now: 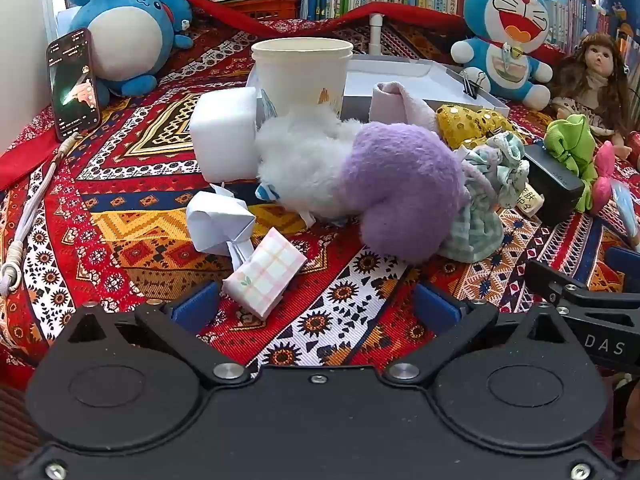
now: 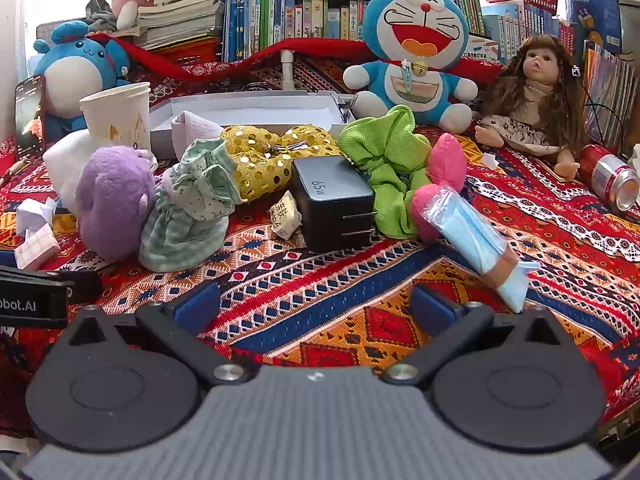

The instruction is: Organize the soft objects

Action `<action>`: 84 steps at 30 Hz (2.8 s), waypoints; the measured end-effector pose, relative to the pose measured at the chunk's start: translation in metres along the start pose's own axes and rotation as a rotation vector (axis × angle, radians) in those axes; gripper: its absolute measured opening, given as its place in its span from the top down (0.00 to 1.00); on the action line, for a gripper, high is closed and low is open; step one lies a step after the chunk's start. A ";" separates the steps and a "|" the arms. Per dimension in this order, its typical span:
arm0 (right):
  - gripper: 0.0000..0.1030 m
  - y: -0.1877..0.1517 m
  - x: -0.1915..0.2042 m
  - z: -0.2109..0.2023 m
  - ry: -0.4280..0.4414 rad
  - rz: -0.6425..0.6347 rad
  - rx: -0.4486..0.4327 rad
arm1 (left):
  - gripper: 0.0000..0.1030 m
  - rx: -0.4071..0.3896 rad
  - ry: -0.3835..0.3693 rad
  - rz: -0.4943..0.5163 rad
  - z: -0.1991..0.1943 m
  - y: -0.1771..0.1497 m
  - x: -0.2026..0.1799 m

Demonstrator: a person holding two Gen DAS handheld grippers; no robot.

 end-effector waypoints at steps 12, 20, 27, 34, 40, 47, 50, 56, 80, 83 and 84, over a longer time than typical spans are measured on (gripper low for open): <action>0.00 0.000 0.001 0.000 -0.001 -0.001 -0.003 | 0.00 -0.002 -0.001 -0.001 0.000 0.000 0.000; 0.00 0.000 0.001 0.000 -0.001 -0.001 -0.004 | 0.00 -0.002 0.000 0.000 0.000 0.000 0.000; 0.00 0.000 0.001 -0.001 -0.001 -0.001 -0.004 | 0.00 -0.002 0.000 0.001 0.000 0.000 0.000; 0.00 0.000 0.001 -0.001 -0.001 -0.001 -0.004 | 0.00 -0.002 0.000 0.001 0.000 0.000 0.000; 0.00 0.000 0.001 -0.001 -0.001 -0.001 -0.004 | 0.00 -0.002 0.001 0.001 0.000 0.000 0.000; 0.00 0.000 0.001 -0.001 -0.001 -0.001 -0.004 | 0.00 -0.002 0.001 0.001 0.000 0.000 0.000; 0.00 0.000 0.001 -0.001 -0.001 -0.001 -0.004 | 0.00 -0.002 0.001 0.001 0.000 0.000 0.000; 0.00 0.000 0.001 -0.001 -0.001 -0.001 -0.004 | 0.00 -0.001 0.001 0.001 0.000 0.000 0.000; 0.00 0.000 0.001 0.000 -0.001 0.000 -0.007 | 0.00 -0.009 0.000 0.003 0.000 -0.001 0.000; 0.00 -0.003 0.001 0.002 0.006 -0.002 -0.033 | 0.00 -0.029 -0.003 0.004 0.001 -0.003 0.001; 0.00 -0.004 0.001 0.001 0.010 -0.006 -0.047 | 0.00 -0.034 -0.004 0.006 -0.001 -0.005 0.001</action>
Point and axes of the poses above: each gripper's, at about its wrist camera, not at the fingertips, and z roughly the way its jaws point, x to its left, y to its top, the point moved 2 cm from there along z, roughly the way its jaws point, and after that the axes turned 4 degrees about -x, right-handed, at the moved point
